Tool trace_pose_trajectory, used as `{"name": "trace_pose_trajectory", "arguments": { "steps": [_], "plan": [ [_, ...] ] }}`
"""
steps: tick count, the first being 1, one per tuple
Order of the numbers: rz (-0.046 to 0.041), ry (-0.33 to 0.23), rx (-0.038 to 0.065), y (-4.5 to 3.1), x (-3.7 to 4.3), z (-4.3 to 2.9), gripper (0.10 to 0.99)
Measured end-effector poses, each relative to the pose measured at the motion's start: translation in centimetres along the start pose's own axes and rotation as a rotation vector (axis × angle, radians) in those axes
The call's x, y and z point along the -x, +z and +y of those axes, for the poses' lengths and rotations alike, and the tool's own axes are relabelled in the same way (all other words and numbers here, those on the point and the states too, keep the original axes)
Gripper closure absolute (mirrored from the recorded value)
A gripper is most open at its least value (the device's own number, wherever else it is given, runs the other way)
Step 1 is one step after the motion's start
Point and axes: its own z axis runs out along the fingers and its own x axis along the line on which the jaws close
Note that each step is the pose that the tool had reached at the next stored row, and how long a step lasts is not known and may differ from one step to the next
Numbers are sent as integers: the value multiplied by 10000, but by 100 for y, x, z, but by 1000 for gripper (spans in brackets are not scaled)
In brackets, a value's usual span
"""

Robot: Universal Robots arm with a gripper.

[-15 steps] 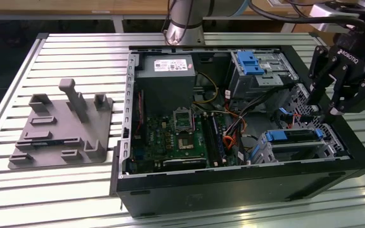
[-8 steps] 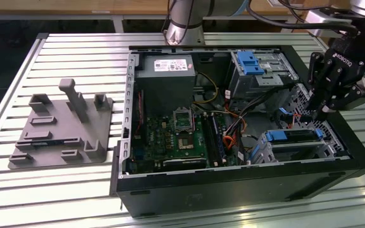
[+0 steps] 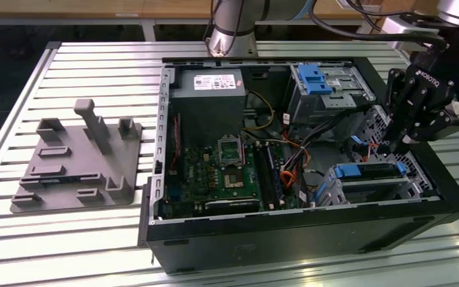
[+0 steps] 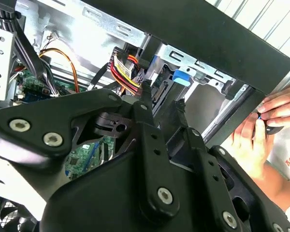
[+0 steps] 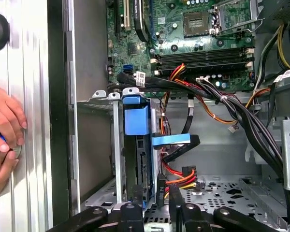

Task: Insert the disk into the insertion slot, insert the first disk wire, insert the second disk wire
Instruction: 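Insert the first disk wire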

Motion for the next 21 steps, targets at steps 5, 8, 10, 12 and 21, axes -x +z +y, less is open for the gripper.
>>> {"name": "trace_pose_trajectory", "arguments": {
  "steps": [5,8,10,12,21],
  "plan": [
    [-14,15,5,21,4,-1,737],
    [-34,33,10,26,5,-1,749],
    [-44,45,13,32,6,1,824],
    [-50,57,16,38,7,6,824],
    [-312,85,43,59,7,15,824]
  ]
}}
